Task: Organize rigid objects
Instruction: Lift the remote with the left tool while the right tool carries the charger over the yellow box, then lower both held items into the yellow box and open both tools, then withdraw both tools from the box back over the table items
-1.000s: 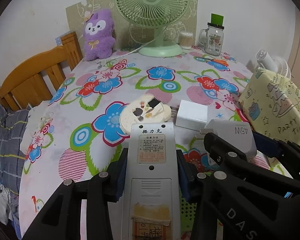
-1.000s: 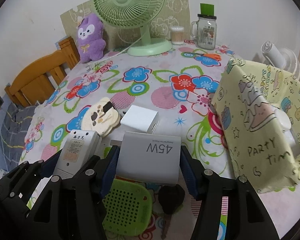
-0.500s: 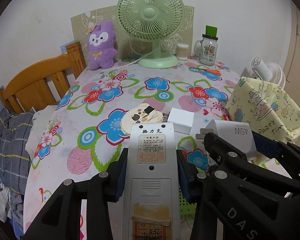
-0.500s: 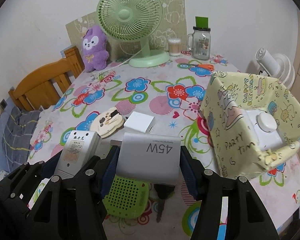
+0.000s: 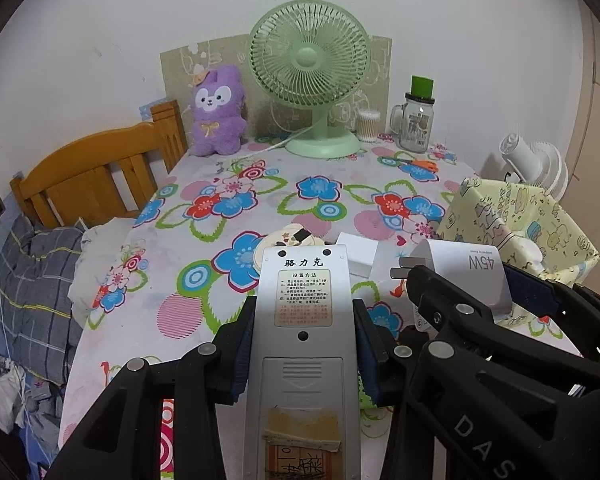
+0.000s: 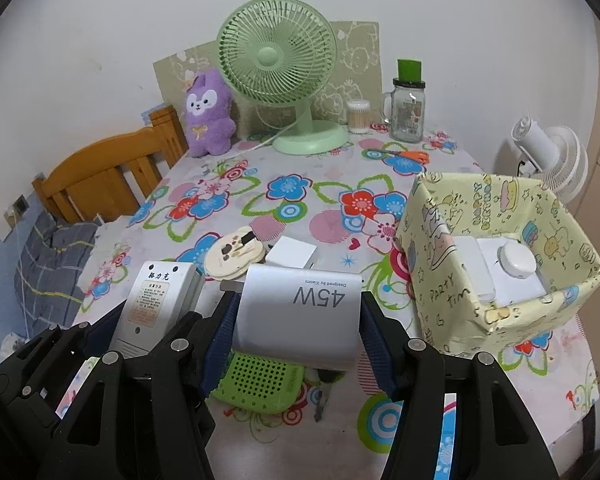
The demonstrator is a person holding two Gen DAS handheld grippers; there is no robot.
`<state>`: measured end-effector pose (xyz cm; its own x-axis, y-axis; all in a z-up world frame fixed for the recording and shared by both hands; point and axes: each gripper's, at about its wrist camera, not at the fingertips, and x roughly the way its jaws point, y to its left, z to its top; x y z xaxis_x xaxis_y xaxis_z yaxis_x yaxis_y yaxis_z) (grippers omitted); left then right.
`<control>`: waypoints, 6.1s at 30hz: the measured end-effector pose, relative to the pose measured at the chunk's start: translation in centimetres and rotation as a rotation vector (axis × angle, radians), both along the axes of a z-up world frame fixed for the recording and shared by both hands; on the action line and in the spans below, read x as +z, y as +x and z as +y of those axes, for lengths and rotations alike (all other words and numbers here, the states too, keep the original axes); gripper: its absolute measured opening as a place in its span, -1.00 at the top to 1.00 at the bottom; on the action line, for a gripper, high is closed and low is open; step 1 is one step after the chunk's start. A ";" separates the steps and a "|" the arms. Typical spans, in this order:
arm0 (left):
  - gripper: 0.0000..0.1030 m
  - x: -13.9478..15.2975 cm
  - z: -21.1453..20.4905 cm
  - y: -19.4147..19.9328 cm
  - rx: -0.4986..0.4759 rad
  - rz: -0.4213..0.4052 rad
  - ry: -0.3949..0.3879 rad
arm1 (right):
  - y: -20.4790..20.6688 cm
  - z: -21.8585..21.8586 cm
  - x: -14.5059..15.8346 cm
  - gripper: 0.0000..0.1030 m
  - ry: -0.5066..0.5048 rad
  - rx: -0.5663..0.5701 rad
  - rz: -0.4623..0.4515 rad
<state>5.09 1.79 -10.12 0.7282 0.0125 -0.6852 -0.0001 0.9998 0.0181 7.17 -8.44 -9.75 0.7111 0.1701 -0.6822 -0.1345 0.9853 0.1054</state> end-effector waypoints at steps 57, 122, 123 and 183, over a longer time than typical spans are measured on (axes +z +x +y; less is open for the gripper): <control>0.13 5.3 -12.8 2.4 -0.057 -0.077 -0.017 | 1.9 -12.4 5.3 -0.21 0.003 -0.049 -0.073; 0.12 2.5 -23.1 8.2 -0.206 0.065 -0.042 | 7.2 -22.9 2.3 -0.21 0.012 -0.166 0.055; 0.12 2.5 -23.3 8.0 -0.209 0.057 -0.032 | 7.3 -22.9 2.0 -0.21 0.008 -0.163 0.061; -0.92 2.9 -21.6 9.3 -0.160 0.034 0.047 | 8.5 -21.3 2.3 -0.81 -0.014 -0.183 0.016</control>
